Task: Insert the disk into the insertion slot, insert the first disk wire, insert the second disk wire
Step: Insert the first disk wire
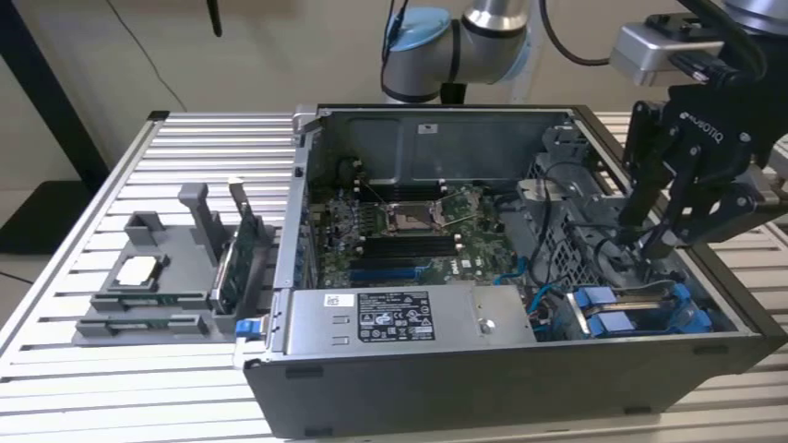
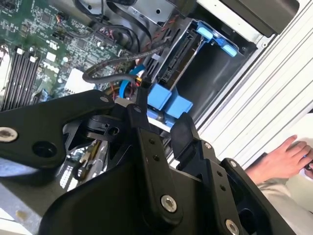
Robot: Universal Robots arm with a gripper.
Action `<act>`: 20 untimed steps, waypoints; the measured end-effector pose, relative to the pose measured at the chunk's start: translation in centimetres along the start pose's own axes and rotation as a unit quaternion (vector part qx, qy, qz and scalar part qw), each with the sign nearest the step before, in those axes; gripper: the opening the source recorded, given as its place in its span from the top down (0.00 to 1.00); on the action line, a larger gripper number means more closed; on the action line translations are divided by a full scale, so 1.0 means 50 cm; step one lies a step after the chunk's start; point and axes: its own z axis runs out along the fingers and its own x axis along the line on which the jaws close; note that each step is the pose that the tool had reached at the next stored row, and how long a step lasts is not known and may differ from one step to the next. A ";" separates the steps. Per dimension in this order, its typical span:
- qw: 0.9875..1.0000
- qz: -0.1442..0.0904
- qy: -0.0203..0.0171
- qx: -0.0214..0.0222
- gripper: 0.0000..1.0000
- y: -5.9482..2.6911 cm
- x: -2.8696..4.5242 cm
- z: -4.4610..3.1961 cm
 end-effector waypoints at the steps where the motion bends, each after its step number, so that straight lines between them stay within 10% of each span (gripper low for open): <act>1: 1.000 0.000 0.000 0.000 0.53 0.000 -0.001 0.001; 20: 1.000 -0.001 -0.004 0.027 0.53 0.017 -0.015 0.019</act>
